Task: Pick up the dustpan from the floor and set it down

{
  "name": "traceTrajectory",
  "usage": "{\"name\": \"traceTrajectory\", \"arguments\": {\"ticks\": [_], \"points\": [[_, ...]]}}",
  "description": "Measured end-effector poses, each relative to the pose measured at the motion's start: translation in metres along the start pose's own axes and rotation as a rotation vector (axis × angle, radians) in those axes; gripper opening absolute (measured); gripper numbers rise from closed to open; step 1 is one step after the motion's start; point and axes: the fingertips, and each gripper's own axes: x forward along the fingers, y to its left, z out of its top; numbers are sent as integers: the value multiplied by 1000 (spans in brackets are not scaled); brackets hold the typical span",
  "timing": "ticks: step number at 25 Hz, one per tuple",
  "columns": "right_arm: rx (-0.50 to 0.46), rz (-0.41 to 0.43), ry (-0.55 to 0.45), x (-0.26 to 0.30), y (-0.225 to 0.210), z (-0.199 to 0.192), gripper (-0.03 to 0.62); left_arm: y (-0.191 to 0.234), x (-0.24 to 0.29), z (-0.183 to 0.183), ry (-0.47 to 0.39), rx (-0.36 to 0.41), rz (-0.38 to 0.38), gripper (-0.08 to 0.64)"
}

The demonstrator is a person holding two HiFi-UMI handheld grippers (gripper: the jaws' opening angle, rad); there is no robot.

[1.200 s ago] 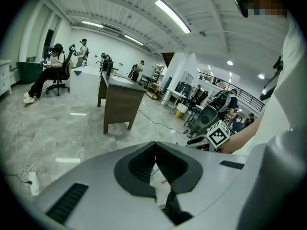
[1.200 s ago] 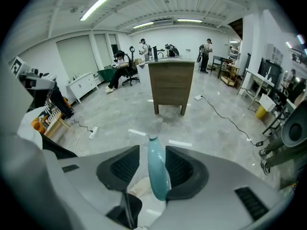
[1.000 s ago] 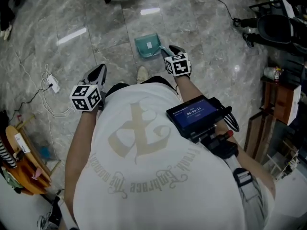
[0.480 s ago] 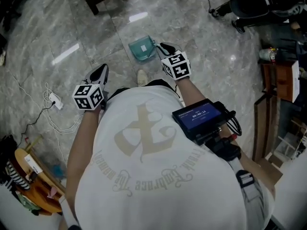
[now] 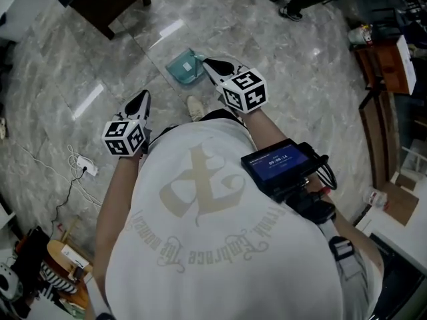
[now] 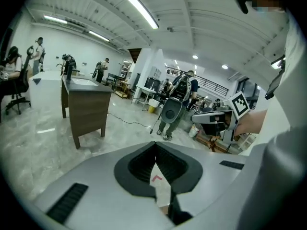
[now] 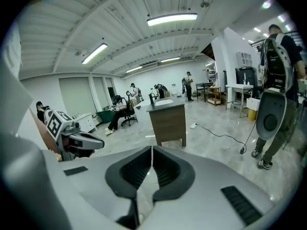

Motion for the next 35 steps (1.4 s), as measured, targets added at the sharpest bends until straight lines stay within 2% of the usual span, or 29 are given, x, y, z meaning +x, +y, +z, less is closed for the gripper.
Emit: {"name": "traceTrajectory", "arguments": {"ticks": [7,14,22,35], "points": [[20,-6,-84,-55,13,0,17,-44,7,24,-15,110,-94,11],[26,-11,-126,-86,18,-9,17,-78,12,36,-12,166,-151,11],[59,-31,-137,-93,12,-19,17,-86,20,24,36,180,-177,11],[68,-27,-137,-96,-10,-24,17,-100,46,29,52,195,-197,11]]}}
